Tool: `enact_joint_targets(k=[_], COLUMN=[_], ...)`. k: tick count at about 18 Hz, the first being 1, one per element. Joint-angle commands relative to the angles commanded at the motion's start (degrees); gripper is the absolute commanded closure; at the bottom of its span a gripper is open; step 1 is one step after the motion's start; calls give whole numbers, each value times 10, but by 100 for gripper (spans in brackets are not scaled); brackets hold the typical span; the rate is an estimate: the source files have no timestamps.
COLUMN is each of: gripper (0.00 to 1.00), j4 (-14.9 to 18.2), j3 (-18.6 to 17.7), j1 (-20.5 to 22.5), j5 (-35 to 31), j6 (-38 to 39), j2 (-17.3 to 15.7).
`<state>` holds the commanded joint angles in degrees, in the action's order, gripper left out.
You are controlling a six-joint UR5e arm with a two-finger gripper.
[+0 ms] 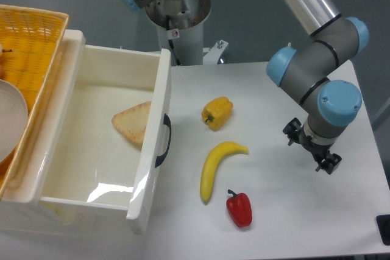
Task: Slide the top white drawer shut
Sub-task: 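Move the gripper from its start pose toward the open white drawer's front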
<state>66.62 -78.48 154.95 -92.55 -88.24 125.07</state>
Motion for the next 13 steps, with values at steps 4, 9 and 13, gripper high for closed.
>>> enact_joint_targets(k=[4,9,13], gripper=[0,0,0], j4=[-3,-66,-65], j3=[-4,-90,-98], j1=[-1,-4,-20], j5=[1,42,69], j6=[0,96,208], j2=[-1,-29,-42])
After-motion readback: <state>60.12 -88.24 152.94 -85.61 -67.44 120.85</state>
